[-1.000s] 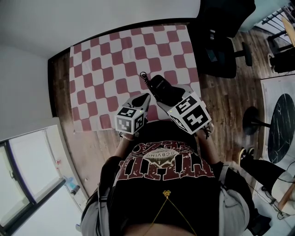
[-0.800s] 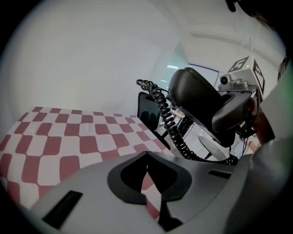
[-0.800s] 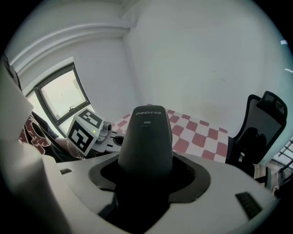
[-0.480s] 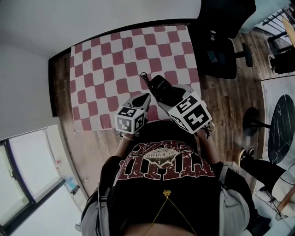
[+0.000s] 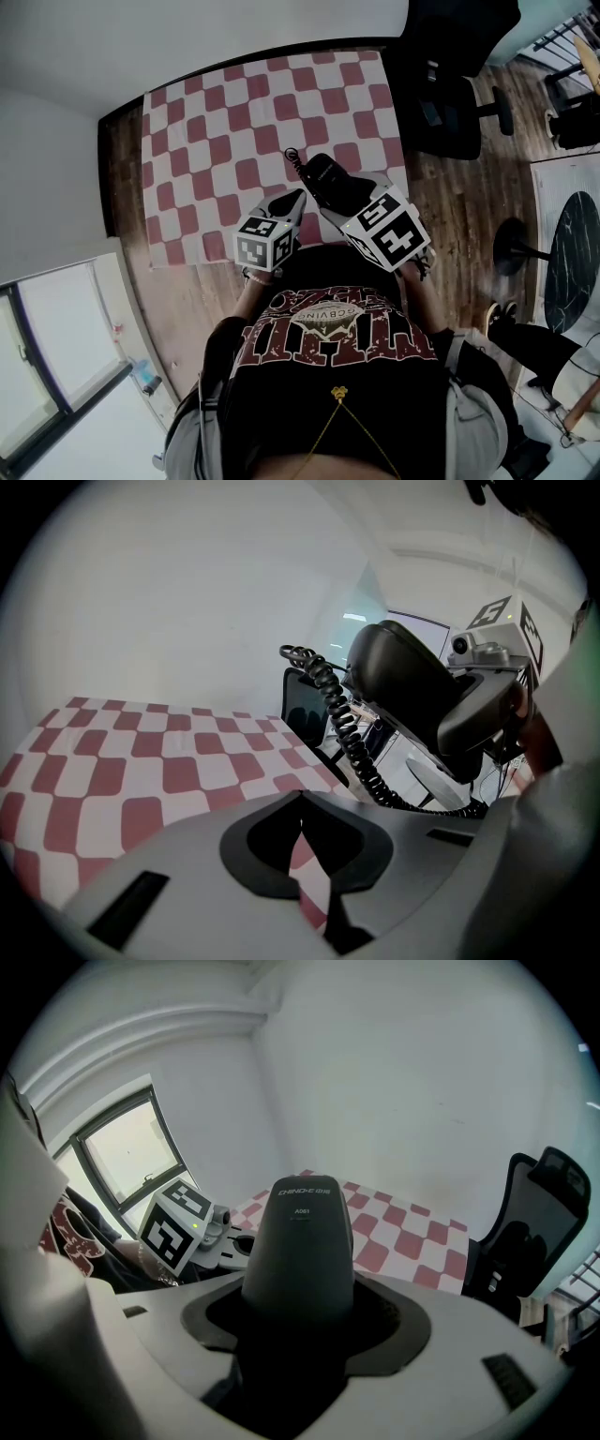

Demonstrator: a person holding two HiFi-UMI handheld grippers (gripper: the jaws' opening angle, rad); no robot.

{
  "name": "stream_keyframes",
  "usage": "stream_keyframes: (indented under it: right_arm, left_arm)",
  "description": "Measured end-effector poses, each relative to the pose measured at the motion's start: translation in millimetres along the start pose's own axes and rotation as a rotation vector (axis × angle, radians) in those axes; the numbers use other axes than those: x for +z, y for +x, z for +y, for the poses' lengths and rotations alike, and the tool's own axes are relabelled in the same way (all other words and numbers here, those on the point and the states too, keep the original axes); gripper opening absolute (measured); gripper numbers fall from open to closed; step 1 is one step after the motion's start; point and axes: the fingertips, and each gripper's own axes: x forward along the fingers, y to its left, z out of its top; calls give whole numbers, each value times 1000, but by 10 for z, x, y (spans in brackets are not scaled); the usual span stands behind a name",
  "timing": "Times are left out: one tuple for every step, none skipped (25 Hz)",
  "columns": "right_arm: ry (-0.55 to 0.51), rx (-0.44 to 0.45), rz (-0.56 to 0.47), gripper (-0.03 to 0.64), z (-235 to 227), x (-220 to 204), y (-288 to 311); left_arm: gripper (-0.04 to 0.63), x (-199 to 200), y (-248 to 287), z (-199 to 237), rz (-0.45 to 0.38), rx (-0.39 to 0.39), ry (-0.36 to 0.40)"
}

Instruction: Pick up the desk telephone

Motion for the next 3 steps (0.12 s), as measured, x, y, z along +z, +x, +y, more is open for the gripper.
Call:
stream_keyframes:
  right_arm:
    - [-1,0,1,288,-3,2,-2]
    - [-2,0,2,288,-6,3,-5]
    - [-2,0,3,288,-9,3,-7]
  left_arm:
    - [8,4,1,0,1,0,0]
    - [8,8,2,-1,1,0,0]
    - [9,11,3,-2,2,1,0]
